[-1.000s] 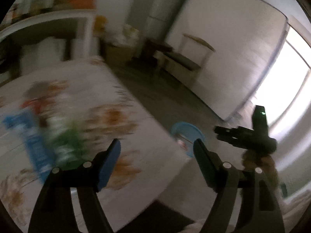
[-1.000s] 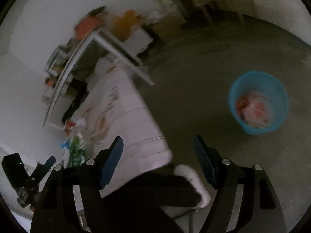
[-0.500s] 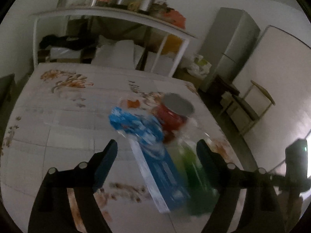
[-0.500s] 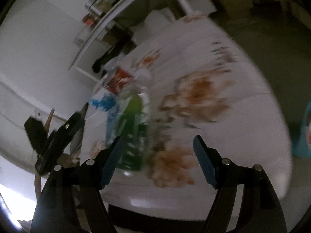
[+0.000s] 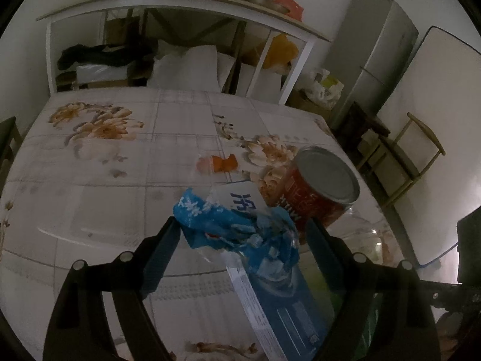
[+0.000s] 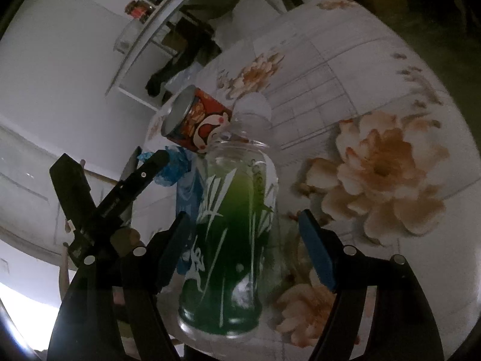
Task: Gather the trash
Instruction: 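Grasp the blue wrapper with the left tool while the right tool grasps the green-labelled bottle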
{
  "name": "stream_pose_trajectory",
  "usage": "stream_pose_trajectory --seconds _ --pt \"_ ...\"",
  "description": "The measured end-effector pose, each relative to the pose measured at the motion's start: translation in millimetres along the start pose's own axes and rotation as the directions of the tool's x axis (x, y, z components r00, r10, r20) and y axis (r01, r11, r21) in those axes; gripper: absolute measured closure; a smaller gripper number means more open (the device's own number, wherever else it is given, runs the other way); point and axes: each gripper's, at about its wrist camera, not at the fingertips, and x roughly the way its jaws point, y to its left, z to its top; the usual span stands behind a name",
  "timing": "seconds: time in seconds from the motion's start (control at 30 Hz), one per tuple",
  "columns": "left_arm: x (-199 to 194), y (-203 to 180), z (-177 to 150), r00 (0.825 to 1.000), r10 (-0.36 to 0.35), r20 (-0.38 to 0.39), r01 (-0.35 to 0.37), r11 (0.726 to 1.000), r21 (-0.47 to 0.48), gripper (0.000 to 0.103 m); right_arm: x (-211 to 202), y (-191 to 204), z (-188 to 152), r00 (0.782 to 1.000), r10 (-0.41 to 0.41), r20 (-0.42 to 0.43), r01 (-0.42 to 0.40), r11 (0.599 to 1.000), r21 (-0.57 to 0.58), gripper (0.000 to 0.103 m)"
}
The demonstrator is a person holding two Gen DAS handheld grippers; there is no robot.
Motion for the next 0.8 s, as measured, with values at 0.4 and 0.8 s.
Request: stream_pose_trajectory --seconds 0.4,0.8 --pt "2 -4 -4 1.000 -0.028 -0.013 0.028 0.999 0.014 0.050 22 3 4 0.998 0.040 -0.058 -0.038 0.999 0.023 0.032" --pt "-5 6 -7 0.996 -0.083 -0.012 0.082 0.996 -0.040 0.082 20 -6 -5 0.996 0.060 -0.069 -0.056 0.997 0.059 0.043"
